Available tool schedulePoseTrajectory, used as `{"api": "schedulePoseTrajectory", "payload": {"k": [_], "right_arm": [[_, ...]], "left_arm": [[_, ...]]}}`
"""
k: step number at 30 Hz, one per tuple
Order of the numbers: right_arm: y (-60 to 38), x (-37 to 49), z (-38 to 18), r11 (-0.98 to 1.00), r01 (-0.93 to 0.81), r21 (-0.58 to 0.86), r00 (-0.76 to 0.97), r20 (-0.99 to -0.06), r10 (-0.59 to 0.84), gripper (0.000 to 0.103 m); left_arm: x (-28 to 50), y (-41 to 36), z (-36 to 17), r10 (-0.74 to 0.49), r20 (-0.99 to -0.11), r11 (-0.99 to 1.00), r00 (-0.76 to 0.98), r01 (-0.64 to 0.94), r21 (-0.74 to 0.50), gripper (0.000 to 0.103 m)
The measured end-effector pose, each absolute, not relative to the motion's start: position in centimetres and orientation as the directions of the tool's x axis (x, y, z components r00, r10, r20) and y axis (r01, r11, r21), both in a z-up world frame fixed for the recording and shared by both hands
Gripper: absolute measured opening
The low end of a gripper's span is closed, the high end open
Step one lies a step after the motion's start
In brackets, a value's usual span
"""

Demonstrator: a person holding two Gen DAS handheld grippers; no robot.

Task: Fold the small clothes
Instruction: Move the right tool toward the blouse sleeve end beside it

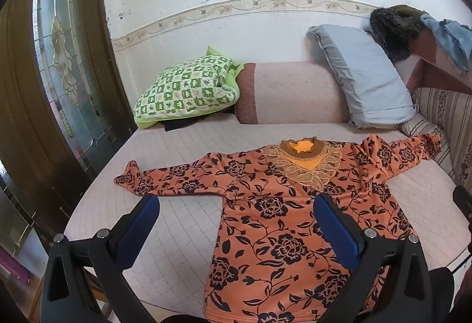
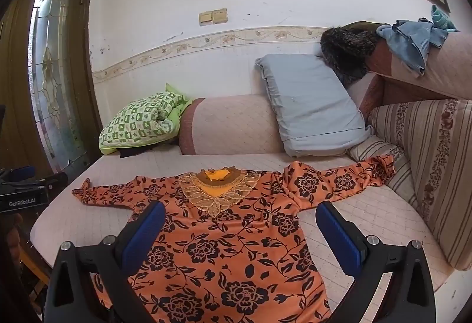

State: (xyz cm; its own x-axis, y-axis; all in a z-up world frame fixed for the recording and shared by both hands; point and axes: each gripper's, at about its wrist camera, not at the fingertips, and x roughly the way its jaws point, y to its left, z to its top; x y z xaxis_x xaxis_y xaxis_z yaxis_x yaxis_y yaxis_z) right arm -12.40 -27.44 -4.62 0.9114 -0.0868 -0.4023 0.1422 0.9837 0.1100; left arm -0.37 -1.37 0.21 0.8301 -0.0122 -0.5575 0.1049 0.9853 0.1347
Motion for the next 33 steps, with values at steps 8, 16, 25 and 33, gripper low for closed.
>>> {"api": "schedulePoseTrajectory", "payload": {"k": [8,16,25,33], "right_arm": [[-29.5,-13.1,-5.1,0.976,0.174,0.128,0.907,-0.406,-0.109,0.103],[-32.8,-11.9,-7.0,0.959,0.235,0.161,0.875,-0.465,-0.136,0.103],[-40.6,-11.3,-9.8,0.91,0.372,0.184,0.84,-0.485,-0.245,0.103],[-55.4,-6.6,-13.0,0.794,0.569,0.212,0.711,-0.611,-0.346,0.103]], "left_arm": [[-0.6,-3.4,0.8,-0.03,-0.559,0.977,0.829,0.143,0.16,0.103],[1.1,-4.7,0.8,-0.042,-0.577,0.975,0.816,0.16,0.156,0.103],[5.2,-5.9,0.8,-0.048,-0.55,0.981,0.834,0.142,0.129,0.103],[10.9,-4.3,-5.0,0.037,-0.663,0.995,0.748,0.034,0.094,0.103]]}}
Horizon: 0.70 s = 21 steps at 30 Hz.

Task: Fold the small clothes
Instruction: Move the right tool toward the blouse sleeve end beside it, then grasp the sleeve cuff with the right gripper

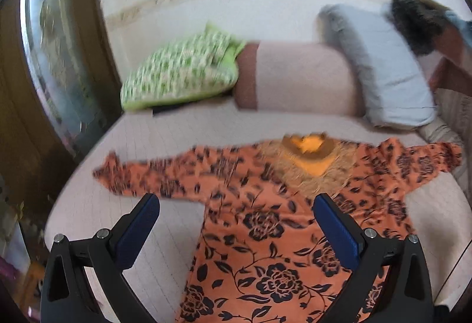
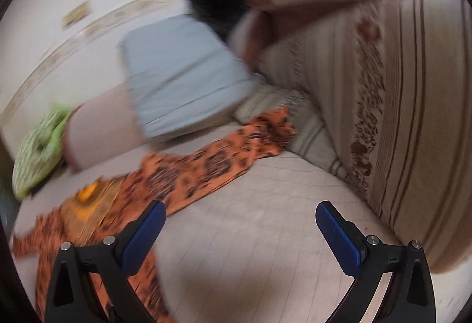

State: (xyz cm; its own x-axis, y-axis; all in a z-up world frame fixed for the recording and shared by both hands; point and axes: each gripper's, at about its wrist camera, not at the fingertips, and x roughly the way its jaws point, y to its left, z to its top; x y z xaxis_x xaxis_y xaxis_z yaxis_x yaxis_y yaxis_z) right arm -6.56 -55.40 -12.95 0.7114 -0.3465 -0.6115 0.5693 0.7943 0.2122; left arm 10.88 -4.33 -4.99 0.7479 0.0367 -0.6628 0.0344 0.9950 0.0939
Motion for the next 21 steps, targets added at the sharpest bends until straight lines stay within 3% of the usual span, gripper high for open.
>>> {"api": "schedulePoseTrajectory", "payload": {"k": [3,6,10,13,17,19,20,21], "right_arm": [[-60.3,-3.2,-13.7,0.759,0.615,0.215,0.688,-0.616,-0.383,0.103],[-64.3,0.3,-14.0,0.751,0.623,0.218,0.688,-0.609,-0.394,0.102],[-68.5,5.0,-14.6,0.742,0.636,0.212,0.672,-0.625,-0.397,0.098],[-71.0,7.9,-15.6,0.729,0.652,0.207,0.645,-0.656,-0.391,0.088],[-73.7,10.8,-17.1,0.707,0.675,0.211,0.619,-0.683,-0.388,0.083],[-74.6,11.8,-17.9,0.701,0.675,0.232,0.621,-0.692,-0.369,0.073],[-74.9,12.2,-18.4,0.697,0.674,0.244,0.617,-0.706,-0.349,0.058],[-75.3,12.7,-19.2,0.693,0.674,0.257,0.605,-0.73,-0.317,0.036]], "left_arm": [[14.0,-3.7,-8.0,0.112,-0.751,0.994,0.651,-0.057,0.099,0.103],[15.8,-3.4,-10.7,0.077,-0.782,0.997,0.619,-0.055,0.055,0.103],[16.9,-4.3,-11.3,0.004,-0.694,1.0,0.72,-0.02,-0.016,0.103],[18.1,-6.0,-10.9,-0.003,-0.589,0.999,0.808,-0.021,-0.034,0.103],[20.0,-8.8,-11.7,0.005,-0.539,0.999,0.842,0.014,0.03,0.103],[20.5,-9.9,-13.0,0.019,-0.542,0.995,0.84,0.036,0.09,0.103],[20.9,-10.4,-13.9,0.0,-0.565,0.992,0.825,0.07,0.101,0.103],[21.4,-10.5,-14.4,-0.014,-0.587,0.991,0.81,0.091,0.101,0.103]]}}
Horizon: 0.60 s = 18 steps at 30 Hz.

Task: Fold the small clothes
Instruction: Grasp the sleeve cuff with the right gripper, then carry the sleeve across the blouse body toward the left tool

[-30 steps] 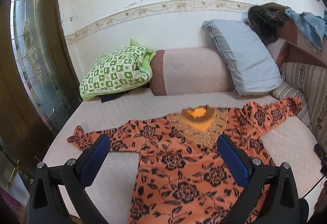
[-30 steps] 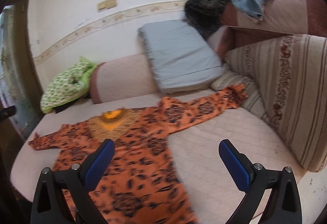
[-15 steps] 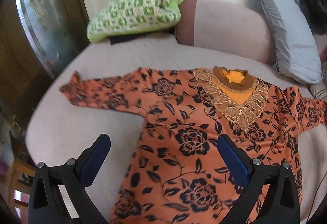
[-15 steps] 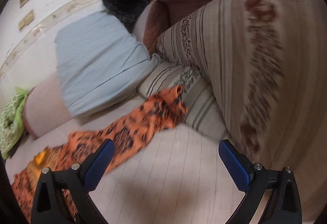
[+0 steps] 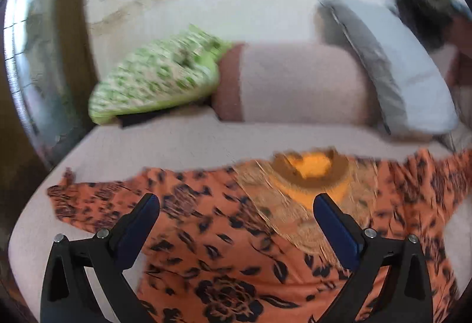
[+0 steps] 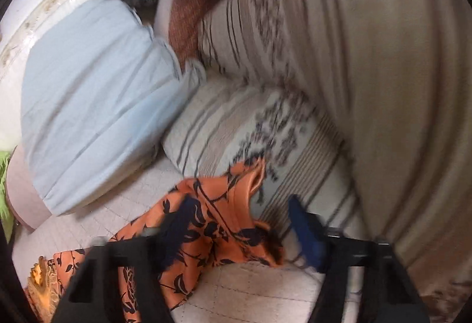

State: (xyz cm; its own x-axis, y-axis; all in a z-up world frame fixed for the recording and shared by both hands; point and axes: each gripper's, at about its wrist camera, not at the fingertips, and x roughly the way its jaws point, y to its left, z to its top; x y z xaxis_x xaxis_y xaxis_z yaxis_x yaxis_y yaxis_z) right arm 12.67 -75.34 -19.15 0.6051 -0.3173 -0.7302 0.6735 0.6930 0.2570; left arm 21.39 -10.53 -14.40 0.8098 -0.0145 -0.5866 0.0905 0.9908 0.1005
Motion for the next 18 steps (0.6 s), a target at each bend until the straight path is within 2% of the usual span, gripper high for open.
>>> {"api": "schedulePoseTrajectory", "payload": {"k": [2,4,8,12,18], "right_arm": [[-75.4,13.2,-20.1,0.68,0.677,0.28,0.588,-0.762,-0.272,0.015],[-74.6,12.4,-19.7,0.662,0.651,0.371,0.648,-0.726,-0.23,0.007],[-69.9,11.2,-15.6,0.689,0.524,0.501,0.776,-0.613,-0.145,0.006],[-62.7,11.4,-10.0,0.7,0.324,0.637,0.877,-0.48,0.032,0.006],[-46.7,15.3,-3.9,0.676,0.035,0.736,0.878,-0.346,0.331,0.006]], "left_arm": [[22.4,-10.8,-15.7,-0.027,-0.64,0.987,0.768,0.121,0.104,0.103],[23.1,-10.0,-16.8,-0.019,-0.664,0.988,0.747,0.115,0.101,0.103],[24.0,-7.0,-16.8,0.028,-0.654,0.996,0.756,0.036,0.084,0.103],[24.6,-4.1,-16.2,0.064,-0.644,0.998,0.762,-0.035,0.058,0.103],[25.7,1.1,-15.6,0.188,-0.623,0.982,0.759,-0.151,0.112,0.103]]}}
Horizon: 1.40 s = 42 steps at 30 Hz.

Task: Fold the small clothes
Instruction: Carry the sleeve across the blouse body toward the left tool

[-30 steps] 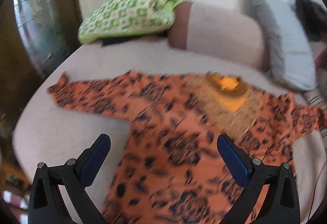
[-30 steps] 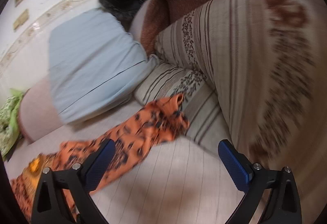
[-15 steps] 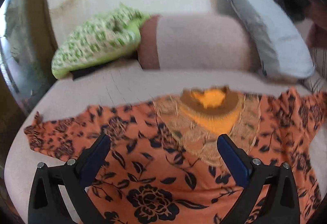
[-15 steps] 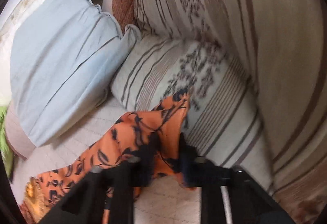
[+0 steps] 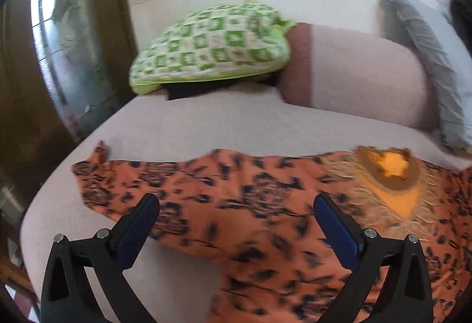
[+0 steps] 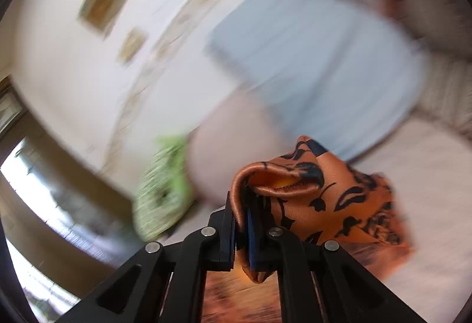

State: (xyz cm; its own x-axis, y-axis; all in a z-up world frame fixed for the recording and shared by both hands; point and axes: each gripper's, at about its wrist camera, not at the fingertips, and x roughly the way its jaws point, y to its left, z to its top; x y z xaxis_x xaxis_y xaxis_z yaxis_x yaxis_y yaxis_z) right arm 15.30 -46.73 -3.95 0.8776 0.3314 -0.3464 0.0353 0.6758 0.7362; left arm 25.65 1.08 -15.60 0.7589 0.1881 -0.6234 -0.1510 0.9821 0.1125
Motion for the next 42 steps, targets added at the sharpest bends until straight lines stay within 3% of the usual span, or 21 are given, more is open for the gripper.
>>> {"api": "schedulePoseTrajectory", "payload": {"k": [5,7,9,13,18,24,31,34,38,40,42], "right_arm": [[-32.6,20.1,-4.0,0.601,-0.134,0.788,0.803,-0.269,0.532,0.006],[-27.3,22.2,-5.7,0.592,-0.134,0.795,0.778,-0.286,0.56,0.006],[-22.3,24.3,-8.0,0.624,-0.102,0.775,0.757,-0.347,0.554,0.007],[-14.9,28.0,-14.5,0.768,0.004,0.64,0.668,-0.573,0.474,0.012],[-8.2,29.2,-19.8,0.817,-0.097,0.569,0.394,-0.732,0.556,0.012],[-11.2,24.5,-17.2,0.827,-0.289,0.483,0.407,-0.72,0.563,0.012],[-21.6,21.3,-17.3,0.923,-0.126,0.364,0.511,-0.773,0.375,0.011],[-28.3,20.1,-19.3,0.892,0.026,0.452,0.532,-0.762,0.37,0.012],[-35.7,17.9,-23.6,0.639,0.162,0.752,0.593,-0.592,0.546,0.013],[-37.3,17.5,-25.6,0.54,0.22,0.813,0.6,-0.549,0.582,0.031],[-38.1,17.6,-26.9,0.471,0.274,0.838,0.597,-0.533,0.6,0.074]], "left_arm": [[26.3,7.1,-15.7,0.296,-0.641,0.951,0.708,-0.284,0.125,0.103],[26.3,9.9,-15.6,0.329,-0.654,0.933,0.681,-0.339,0.116,0.103],[26.2,12.1,-15.8,0.351,-0.668,0.918,0.656,-0.382,0.107,0.103],[26.1,15.6,-16.6,0.376,-0.697,0.893,0.611,-0.439,0.097,0.103],[26.4,16.1,-16.9,0.347,-0.71,0.897,0.613,-0.437,0.061,0.103],[26.8,12.9,-16.3,0.34,-0.678,0.921,0.652,-0.376,0.101,0.103],[27.3,8.6,-16.4,0.232,-0.682,0.967,0.694,-0.242,0.083,0.103],[27.7,6.2,-16.9,0.151,-0.702,0.986,0.696,-0.158,0.056,0.103],[27.8,2.2,-17.5,0.086,-0.71,0.996,0.699,-0.038,0.083,0.103],[28.0,0.7,-18.2,0.068,-0.721,0.995,0.69,0.008,0.102,0.103],[28.4,-0.4,-19.2,0.064,-0.743,0.992,0.666,0.038,0.12,0.103]]}}
